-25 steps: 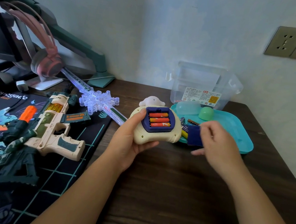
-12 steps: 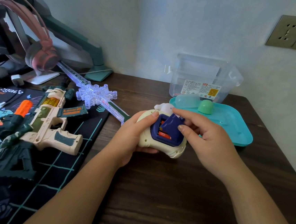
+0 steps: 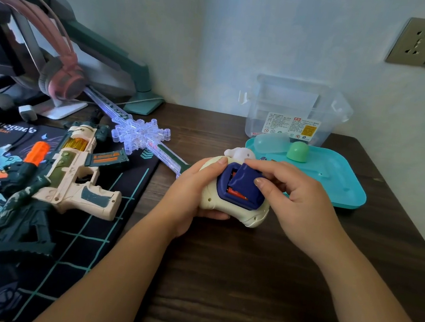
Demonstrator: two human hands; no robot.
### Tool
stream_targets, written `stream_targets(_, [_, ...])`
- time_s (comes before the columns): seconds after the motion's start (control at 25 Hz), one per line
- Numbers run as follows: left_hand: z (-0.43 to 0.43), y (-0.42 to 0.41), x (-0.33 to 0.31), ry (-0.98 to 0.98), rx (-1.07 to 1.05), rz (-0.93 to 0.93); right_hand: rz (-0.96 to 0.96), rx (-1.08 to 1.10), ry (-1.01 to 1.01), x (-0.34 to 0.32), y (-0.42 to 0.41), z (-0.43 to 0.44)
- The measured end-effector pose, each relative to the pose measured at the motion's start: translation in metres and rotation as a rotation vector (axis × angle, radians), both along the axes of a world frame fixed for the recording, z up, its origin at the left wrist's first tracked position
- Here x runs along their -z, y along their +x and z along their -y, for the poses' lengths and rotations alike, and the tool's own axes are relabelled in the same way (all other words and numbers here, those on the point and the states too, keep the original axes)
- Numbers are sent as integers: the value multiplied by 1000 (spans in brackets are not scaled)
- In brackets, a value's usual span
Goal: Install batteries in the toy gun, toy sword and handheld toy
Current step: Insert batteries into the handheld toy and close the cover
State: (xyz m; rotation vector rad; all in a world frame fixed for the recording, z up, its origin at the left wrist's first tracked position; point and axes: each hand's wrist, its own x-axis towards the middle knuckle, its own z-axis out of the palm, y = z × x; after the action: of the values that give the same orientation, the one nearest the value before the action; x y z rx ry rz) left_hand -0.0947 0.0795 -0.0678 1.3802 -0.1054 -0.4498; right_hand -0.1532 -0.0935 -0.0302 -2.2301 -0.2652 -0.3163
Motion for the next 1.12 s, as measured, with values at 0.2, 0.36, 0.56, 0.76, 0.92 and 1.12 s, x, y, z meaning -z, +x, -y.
stream_targets(0.2, [-1,-1,1,11,-5,1,21,-15,-43,2,1,-2])
stream_targets(0.36, [0,-1,1,11,-13,-3,20,18,-82,6,3,-2])
stream_targets(0.56, [0,-1,0,-24,-32,-13,70,70,-83,9,4,-7])
stream_targets(0.76, [1,-2,1,-68,-48,-40,176,137,-193,18,5,-13])
stream_targets(0.92, [1,-2,0,-101,-47,-49,319,164,-268,23,8,-16])
stream_targets(1.12, [0,-1,0,-119,-45,-58,338,168,-225,29,10,-19])
